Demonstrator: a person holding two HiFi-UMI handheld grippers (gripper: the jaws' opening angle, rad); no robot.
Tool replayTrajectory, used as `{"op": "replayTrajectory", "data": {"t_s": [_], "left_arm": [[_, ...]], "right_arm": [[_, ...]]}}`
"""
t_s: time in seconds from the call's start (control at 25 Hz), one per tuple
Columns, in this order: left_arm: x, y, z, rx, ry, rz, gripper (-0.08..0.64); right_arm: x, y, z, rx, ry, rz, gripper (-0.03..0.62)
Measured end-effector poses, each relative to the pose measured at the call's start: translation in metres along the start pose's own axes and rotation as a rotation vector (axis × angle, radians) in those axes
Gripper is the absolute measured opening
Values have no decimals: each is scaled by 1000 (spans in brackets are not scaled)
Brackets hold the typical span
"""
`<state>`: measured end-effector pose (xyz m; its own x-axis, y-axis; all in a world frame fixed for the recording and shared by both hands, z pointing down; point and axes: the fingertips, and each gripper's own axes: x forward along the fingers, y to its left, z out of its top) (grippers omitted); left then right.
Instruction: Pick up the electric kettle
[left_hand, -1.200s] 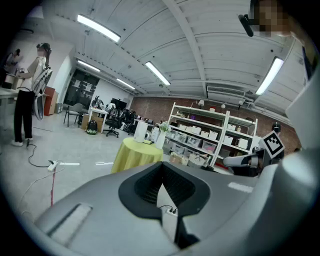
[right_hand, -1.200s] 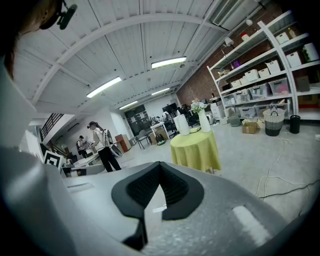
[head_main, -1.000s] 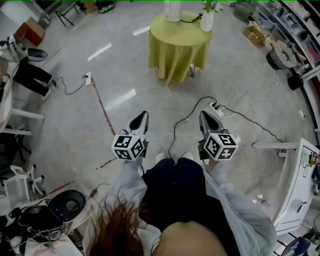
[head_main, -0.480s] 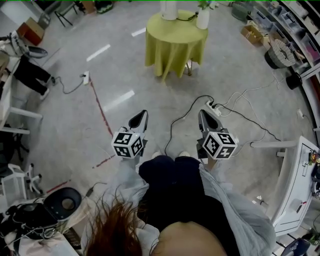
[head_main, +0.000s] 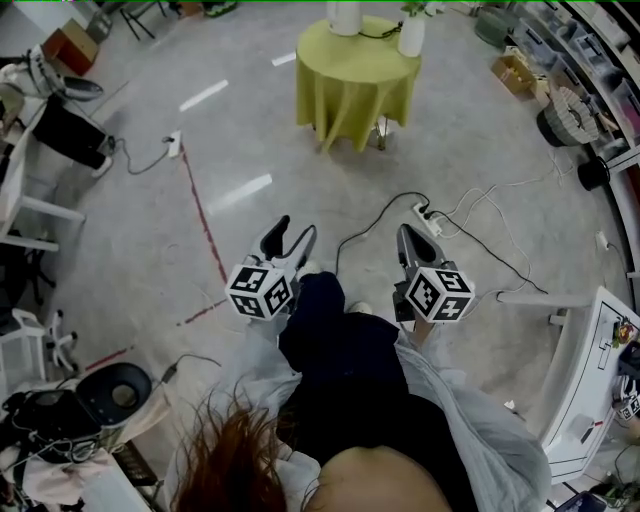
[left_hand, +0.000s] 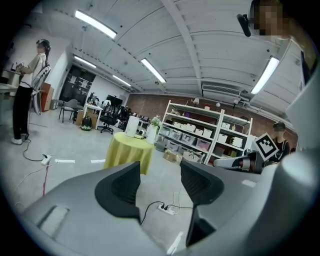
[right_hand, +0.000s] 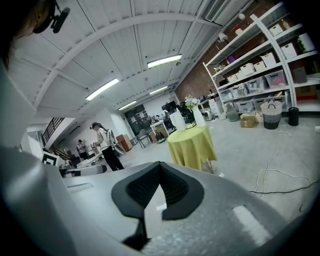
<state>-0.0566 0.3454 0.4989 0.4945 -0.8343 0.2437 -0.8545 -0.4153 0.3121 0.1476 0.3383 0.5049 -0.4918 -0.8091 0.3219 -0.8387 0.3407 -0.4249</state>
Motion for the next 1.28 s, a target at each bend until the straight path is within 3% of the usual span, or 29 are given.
{"op": "replayTrajectory", "data": {"t_s": [0.16,0.4,0.76,1.28], "left_arm": [[11,8,3,-15,-4,22,316],[44,21,20,14,-4,-13,370],[117,68,86,-32,-81,-52,373],[194,150,157,25,-75,-77,373]], "right_arm": [[12,-3,1,1,12,11,2],[40,-11,16,2,1,4,2],[117,-21,85,-44,-30,2,2],[233,-20,148,-56,-54,-24,2]]}}
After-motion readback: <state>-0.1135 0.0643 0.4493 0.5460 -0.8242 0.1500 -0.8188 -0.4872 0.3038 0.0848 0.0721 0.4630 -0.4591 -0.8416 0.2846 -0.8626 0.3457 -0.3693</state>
